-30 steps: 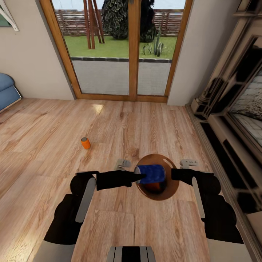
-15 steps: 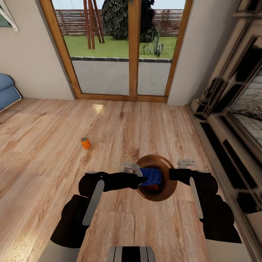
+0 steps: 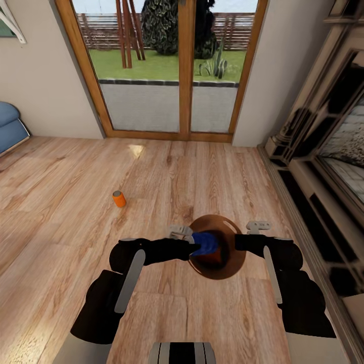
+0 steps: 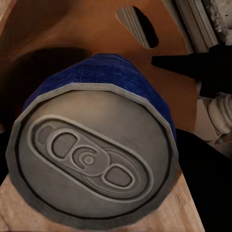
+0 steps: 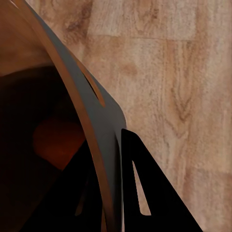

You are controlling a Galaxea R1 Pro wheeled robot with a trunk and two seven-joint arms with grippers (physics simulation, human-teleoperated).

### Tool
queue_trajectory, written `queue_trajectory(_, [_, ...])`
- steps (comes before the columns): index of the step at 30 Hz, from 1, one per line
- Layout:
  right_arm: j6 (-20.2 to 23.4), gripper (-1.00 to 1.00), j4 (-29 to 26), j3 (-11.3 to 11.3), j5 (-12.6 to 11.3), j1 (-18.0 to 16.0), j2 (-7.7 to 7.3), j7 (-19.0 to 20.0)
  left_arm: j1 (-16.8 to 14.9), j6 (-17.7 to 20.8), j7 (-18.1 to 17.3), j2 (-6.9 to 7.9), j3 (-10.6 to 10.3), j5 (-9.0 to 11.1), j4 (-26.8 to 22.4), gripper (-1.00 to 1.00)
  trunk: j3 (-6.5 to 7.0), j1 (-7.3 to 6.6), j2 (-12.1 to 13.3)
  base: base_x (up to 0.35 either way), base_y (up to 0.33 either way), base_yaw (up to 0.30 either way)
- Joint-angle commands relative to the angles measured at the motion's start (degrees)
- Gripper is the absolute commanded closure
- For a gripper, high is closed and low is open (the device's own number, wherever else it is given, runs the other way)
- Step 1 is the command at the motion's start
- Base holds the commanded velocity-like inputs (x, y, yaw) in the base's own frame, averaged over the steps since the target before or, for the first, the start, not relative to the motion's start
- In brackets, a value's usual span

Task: Put the three can of soda from the living room inside the tash can in the kitchen.

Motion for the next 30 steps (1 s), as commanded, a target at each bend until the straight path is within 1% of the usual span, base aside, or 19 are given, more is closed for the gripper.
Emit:
queue_trajectory(1, [0.1, 1.0, 0.0, 0.0, -1.1, 0.0, 0.0, 0.3, 0.0, 0.0, 0.8, 0.0, 0.0, 0.1, 0.0, 1.0, 0.01, -0.01, 0.0, 0.0, 0.0, 0.0])
queue_trajectory(3, [0.1, 1.0, 0.0, 0.0, -1.1, 0.0, 0.02, 0.3, 0.0, -0.1, 2.9, 0.0, 0.0, 0.4, 0.0, 1.0, 0.01, -0.01, 0.0, 0.0, 0.0, 0.0])
queue_trajectory(5, [0.1, 1.0, 0.0, 0.0, -1.1, 0.0, 0.0, 0.3, -0.1, -0.1, 3.5, 0.0, -0.1, 1.2, 0.1, 1.0, 0.01, -0.01, 0.0, 0.0, 0.0, 0.0])
queue_trajectory(6, [0.1, 1.0, 0.0, 0.0, -1.1, 0.0, 0.03, 0.3, -0.2, -0.2, 4.5, 0.0, -0.2, 3.1, 0.1, 1.0, 0.01, -0.01, 0.0, 0.0, 0.0, 0.0])
queue_trajectory(7, [0.1, 1.0, 0.0, 0.0, -1.1, 0.0, 0.03, 0.3, -0.2, -0.2, 5.4, 0.0, -0.2, 3.7, 0.1, 1.0, 0.01, -0.01, 0.0, 0.0, 0.0, 0.0])
queue_trajectory(9, [0.1, 1.0, 0.0, 0.0, -1.1, 0.0, 0.05, 0.3, -0.6, -0.3, 8.5, 0.0, -0.2, 5.7, 0.3, 1.0, 0.01, -0.01, 0.0, 0.0, 0.0, 0.0])
queue_trajectory(10, [0.1, 1.0, 0.0, 0.0, -1.1, 0.0, 0.06, 0.3, -0.9, -0.3, 9.6, 0.0, -0.2, 6.9, 0.3, 1.0, 0.01, -0.01, 0.0, 0.0, 0.0, 0.0])
queue_trajectory(11, [0.1, 1.0, 0.0, 0.0, -1.1, 0.0, 0.06, 0.3, -1.1, -0.3, 10.2, 0.0, -0.3, 7.8, 0.3, 1.0, 0.01, -0.01, 0.0, 0.0, 0.0, 0.0])
queue_trajectory(12, [0.1, 1.0, 0.0, 0.0, -1.1, 0.0, 0.06, 0.3, -1.6, -0.3, 12.1, 0.0, -0.6, 10.4, 0.4, 1.0, 0.01, -0.01, 0.0, 0.0, 0.0, 0.0])
queue_trajectory(13, [0.1, 1.0, 0.0, 0.0, -1.1, 0.0, 0.07, 0.3, -1.9, -0.3, 13.3, 0.0, -0.9, 11.9, 0.5, 1.0, 0.01, -0.01, 0.0, 0.0, 0.0, 0.0])
queue_trajectory(14, [0.1, 1.0, 0.0, 0.0, -1.1, 0.0, 0.07, 0.3, -2.3, -0.4, 15.6, 0.0, -2.1, 14.5, 0.7, 1.0, 0.01, -0.01, 0.0, 0.0, 0.0, 0.0])
queue_trajectory(15, [0.1, 1.0, 0.0, 0.0, -1.1, 0.0, 0.07, 0.3, -2.4, -0.4, 16.2, 0.0, -2.5, 15.0, 0.8, 1.0, 0.01, -0.01, 0.0, 0.0, 0.0, 0.0])
queue_trajectory(18, [0.1, 1.0, 0.0, 0.0, -1.1, 0.0, 0.07, 0.3, -2.6, -0.6, 19.5, 0.0, -4.0, 17.6, 1.0, 1.0, 0.01, -0.01, 0.0, 0.0, 0.0, 0.0])
queue_trajectory(21, [0.1, 1.0, 0.0, 0.0, -1.1, 0.0, 0.07, 0.3, -2.9, -1.8, 21.2, 0.0, -4.4, 18.7, 1.6, 1.0, 0.01, -0.01, 0.0, 0.0, 0.0, 0.0])
queue_trajectory(27, [0.1, 1.0, 0.0, 0.1, -1.1, 0.0, 0.07, 0.3, -3.1, -2.3, 21.9, 0.0, -4.7, 19.0, 3.1, 1.0, 0.01, -0.01, 0.0, 0.0, 0.0, 0.0])
queue_trajectory(29, [0.1, 1.0, 0.0, 0.1, -1.1, 0.0, 0.07, 0.3, -3.1, -2.4, 22.8, 0.0, -5.0, 19.0, 3.2, 1.0, 0.01, -0.01, 0.0, 0.0, 0.0, 0.0])
queue_trajectory(30, [0.1, 1.0, 0.0, 0.1, -1.1, 0.0, 0.07, 0.3, -3.1, -2.4, 24.2, 0.0, -5.4, 19.1, 3.3, 1.0, 0.01, -0.01, 0.0, 0.0, 0.0, 0.0])
